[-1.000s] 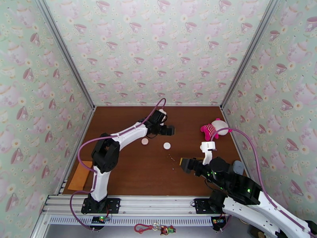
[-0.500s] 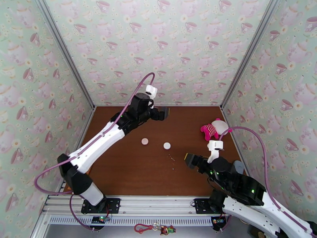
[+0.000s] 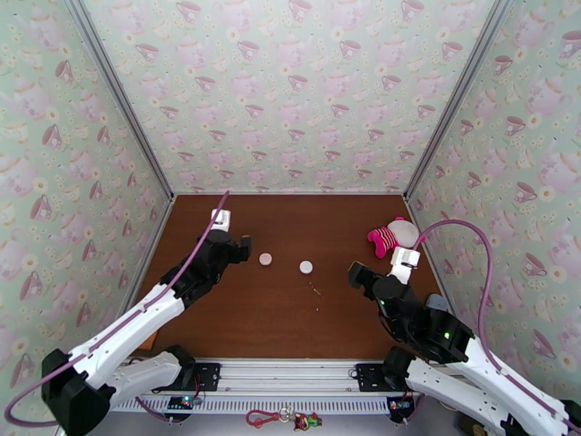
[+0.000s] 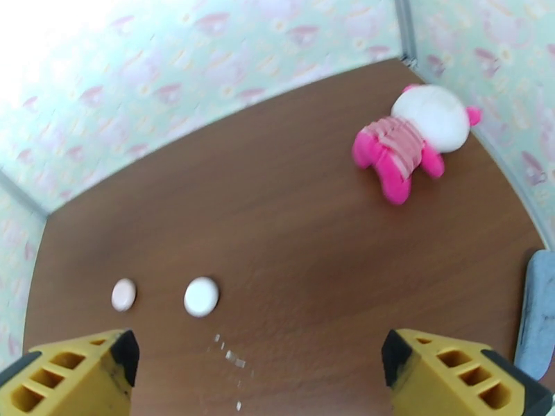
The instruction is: Insert the wireless bluetooth earbuds into the charging case
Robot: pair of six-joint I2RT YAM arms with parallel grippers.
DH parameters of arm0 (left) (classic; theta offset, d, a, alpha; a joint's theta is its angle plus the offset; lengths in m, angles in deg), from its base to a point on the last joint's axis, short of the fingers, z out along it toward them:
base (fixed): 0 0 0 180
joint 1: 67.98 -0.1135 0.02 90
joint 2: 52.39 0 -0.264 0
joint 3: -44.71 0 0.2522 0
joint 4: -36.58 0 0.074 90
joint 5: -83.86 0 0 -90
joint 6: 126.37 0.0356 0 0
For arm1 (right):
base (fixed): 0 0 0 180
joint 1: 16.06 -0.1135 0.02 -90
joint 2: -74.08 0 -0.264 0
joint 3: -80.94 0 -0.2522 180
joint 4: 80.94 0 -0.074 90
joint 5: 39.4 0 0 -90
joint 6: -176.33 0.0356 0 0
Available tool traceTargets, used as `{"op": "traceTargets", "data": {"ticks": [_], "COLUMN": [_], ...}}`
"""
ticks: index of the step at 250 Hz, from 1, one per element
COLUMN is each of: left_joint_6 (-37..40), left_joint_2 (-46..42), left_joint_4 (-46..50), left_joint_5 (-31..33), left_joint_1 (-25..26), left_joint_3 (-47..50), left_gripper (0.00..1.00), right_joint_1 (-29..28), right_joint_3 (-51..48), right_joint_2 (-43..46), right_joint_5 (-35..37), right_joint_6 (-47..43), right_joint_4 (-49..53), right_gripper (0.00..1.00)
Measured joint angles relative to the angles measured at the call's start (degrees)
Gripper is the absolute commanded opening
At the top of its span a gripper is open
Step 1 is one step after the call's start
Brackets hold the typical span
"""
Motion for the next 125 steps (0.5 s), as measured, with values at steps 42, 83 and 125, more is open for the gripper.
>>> {"op": "traceTargets", "data": {"ticks": [42, 83, 125], "left_joint_6": [-2.34, -1.42, 2.62], "left_joint_2": [-4.72, -5.27, -2.56], "left_joint_4": [-5.68, -14.21, -21.94], "left_joint_5": [0.42, 0.42, 0.35], "left_joint_1": [-6.69, -10.67, -13.42], "left_joint_3": [9.46, 16.09, 18.78], "left_gripper": [1.00, 1.00, 1.00], "right_joint_1": [16.11, 29.94, 36.54], "right_joint_3": [-1.81, -2.73, -3.19], "right_joint_2": [-7.56, -16.11, -26.51], "right_joint_5": [-3.26, -8.09, -9.38], "right_joint_6": [-4.35, -7.82, -9.55], "right_joint_4": [-9.31, -18.53, -24.96], "right_gripper": [0.99, 0.99, 0.99]}}
